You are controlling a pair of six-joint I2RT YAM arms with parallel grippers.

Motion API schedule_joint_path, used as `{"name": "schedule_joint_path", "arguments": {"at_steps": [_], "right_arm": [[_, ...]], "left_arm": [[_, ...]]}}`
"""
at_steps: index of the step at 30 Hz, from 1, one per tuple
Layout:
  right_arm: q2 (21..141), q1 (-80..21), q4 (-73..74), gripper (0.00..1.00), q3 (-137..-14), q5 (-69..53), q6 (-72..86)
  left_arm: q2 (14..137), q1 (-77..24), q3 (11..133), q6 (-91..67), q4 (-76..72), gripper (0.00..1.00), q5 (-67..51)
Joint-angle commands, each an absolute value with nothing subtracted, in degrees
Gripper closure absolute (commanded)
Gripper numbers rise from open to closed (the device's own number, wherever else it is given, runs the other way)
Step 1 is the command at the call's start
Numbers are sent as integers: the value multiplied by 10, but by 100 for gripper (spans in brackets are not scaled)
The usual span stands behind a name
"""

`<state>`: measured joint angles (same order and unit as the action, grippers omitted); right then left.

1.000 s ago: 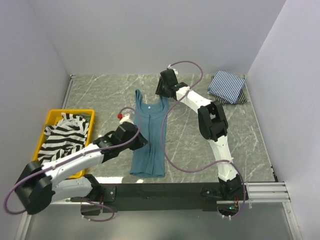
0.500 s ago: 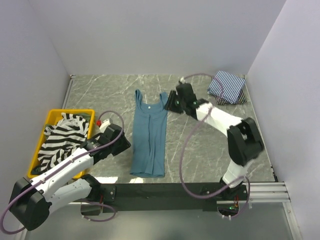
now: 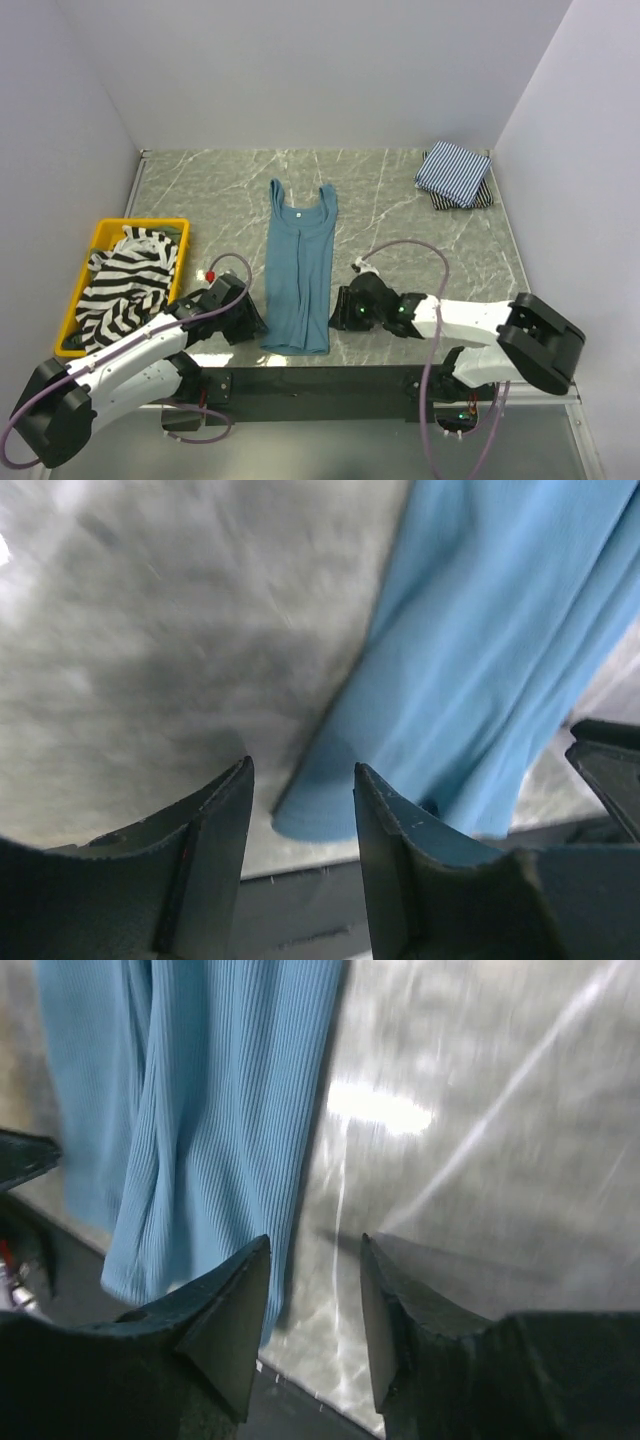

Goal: Fold and stack the tank tops
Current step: Fold the tank top

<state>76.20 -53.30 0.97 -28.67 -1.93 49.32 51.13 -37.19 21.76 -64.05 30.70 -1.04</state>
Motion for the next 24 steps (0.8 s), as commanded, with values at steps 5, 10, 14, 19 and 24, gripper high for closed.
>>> {"name": "schedule_joint_path", "arguments": {"at_steps": [5, 10, 14, 19, 24], "right_arm": [[682, -596, -41, 47, -214, 2, 595], [676, -625, -28, 44, -203, 1, 620], [687, -644, -35, 43, -200, 2, 638], [718, -660, -57, 43, -195, -14, 667], [750, -670, -69, 45, -204, -19, 676]], "left_arm": [[488, -420, 202, -686, 324, 48, -37], [478, -433, 189, -709, 337, 47, -43], [491, -448, 180, -720, 341, 46, -39], [516, -452, 185, -718, 329, 45, -33], [528, -452, 171, -715, 309, 50, -40]]}}
